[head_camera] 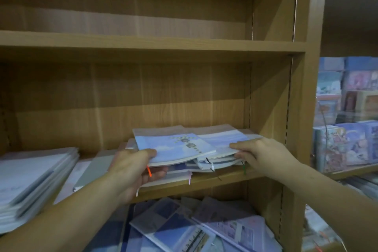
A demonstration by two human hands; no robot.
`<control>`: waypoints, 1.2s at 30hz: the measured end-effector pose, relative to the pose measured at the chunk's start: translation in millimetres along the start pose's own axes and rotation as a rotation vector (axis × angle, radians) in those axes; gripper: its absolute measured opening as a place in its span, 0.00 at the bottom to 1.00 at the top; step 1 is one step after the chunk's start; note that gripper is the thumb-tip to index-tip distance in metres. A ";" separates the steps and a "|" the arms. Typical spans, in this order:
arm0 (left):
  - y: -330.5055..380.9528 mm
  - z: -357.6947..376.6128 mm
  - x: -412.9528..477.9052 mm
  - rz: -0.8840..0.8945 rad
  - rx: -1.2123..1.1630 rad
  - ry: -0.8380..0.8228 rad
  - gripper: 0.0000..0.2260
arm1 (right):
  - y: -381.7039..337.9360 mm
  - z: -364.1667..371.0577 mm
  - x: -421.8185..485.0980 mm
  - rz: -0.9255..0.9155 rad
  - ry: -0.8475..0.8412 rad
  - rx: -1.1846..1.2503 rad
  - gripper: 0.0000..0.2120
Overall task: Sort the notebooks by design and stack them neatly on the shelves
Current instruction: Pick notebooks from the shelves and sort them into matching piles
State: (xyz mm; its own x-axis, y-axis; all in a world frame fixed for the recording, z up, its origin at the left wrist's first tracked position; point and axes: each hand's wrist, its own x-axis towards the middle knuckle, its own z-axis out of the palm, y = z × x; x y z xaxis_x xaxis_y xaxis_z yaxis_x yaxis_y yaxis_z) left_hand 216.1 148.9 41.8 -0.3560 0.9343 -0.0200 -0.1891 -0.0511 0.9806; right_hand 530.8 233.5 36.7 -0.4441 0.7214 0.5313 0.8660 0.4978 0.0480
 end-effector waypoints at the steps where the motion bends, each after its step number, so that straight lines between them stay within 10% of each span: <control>1: 3.3 -0.9 -0.5 -0.016 -0.043 -0.008 0.07 | -2.2 -5.0 -3.3 -0.034 0.017 -0.029 0.18; 6: 8.5 15.7 -6.7 -0.029 -0.142 -0.062 0.06 | -32.0 -4.8 -28.6 -0.044 0.174 0.160 0.16; 11: -8.6 25.9 -4.0 0.122 0.467 -0.074 0.08 | -44.5 -16.0 -38.8 0.322 0.321 0.662 0.16; 16: -12.3 41.9 -6.1 0.099 0.492 -0.246 0.10 | -35.7 -26.9 -25.8 0.802 -0.098 1.214 0.33; 19: -22.6 53.5 -7.9 0.108 0.371 -0.254 0.08 | -36.5 -19.8 -23.1 0.833 -0.061 1.334 0.37; 28: -44.8 22.3 -24.3 0.212 0.270 -0.424 0.32 | -46.0 4.0 -67.1 0.490 -0.048 1.249 0.26; 36: -41.5 -5.5 -60.2 0.573 0.464 -0.373 0.38 | -99.4 -10.9 -82.4 0.160 0.152 1.106 0.39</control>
State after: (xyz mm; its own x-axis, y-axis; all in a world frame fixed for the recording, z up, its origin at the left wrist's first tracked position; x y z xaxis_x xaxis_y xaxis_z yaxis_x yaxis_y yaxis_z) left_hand 240.4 92.8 1.2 0.0600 0.8676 0.4936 0.3553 -0.4806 0.8017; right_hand 483.9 119.3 -2.7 -0.2480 0.7869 0.5651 0.1971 0.6121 -0.7658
